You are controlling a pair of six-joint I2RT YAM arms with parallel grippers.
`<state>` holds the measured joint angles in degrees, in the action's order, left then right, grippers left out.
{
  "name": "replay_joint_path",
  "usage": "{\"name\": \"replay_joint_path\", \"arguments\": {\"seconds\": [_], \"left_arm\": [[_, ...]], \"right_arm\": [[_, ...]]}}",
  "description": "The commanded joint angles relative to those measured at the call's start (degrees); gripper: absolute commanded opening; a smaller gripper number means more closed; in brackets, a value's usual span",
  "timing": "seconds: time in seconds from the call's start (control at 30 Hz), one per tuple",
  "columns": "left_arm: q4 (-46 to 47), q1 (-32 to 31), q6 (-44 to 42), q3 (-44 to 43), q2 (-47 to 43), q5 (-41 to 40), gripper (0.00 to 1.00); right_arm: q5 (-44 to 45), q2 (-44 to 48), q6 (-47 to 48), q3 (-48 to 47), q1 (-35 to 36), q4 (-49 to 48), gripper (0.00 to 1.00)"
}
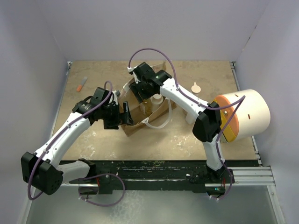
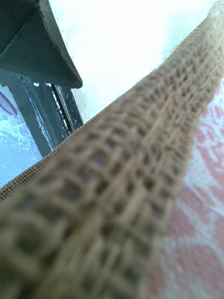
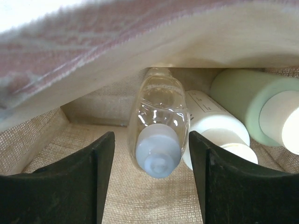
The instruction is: Take the personal care products out of the canvas bag
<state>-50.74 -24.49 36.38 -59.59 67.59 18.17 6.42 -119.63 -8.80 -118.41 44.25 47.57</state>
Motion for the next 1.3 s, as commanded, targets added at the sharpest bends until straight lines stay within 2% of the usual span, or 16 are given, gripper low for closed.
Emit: {"name": "replay_joint_path", "arguments": {"seconds": [0.0, 0.17, 0.6, 0.8, 0.9, 1.1, 1.27], "left_arm": [[-1.1, 0.0, 0.0, -2.0, 1.3, 0.3, 0.99], [-0.8, 0.0, -0.4, -2.2, 2.2, 0.2, 0.99], [-1.6, 0.0, -1.6, -3.3, 2.6, -0.2, 0.99], [-2.0, 0.0, -1.9, -3.3, 2.3, -0.5, 0.99], [-2.1, 0.0, -1.9, -3.1, 2.1, -0.6, 0.99], [-2.2, 0.0, -2.0, -3.2, 1.8, -0.6, 0.99], [-2.0, 0.0, -1.6, -2.8, 1.4, -0.6, 0.99]], "right_arm": [[-1.1, -0.1, -0.1, -1.6, 0.9, 0.7, 0.65], [0.0, -0.8, -0.6, -0.7, 2.6, 0.5, 0.6], [5.3, -4.7, -3.9, 2.3, 2.9, -1.8, 0.66], [8.0, -5.7, -6.0, 2.3, 2.9, -3.1, 0.63], [8.4, -5.2, -6.1, 2.0, 2.9, -3.6, 0.56], [8.7, -0.8, -6.5, 2.2, 2.9, -5.6, 0.23], [3.8, 4.8, -8.9, 2.3, 2.9, -8.4, 0.06]]}}
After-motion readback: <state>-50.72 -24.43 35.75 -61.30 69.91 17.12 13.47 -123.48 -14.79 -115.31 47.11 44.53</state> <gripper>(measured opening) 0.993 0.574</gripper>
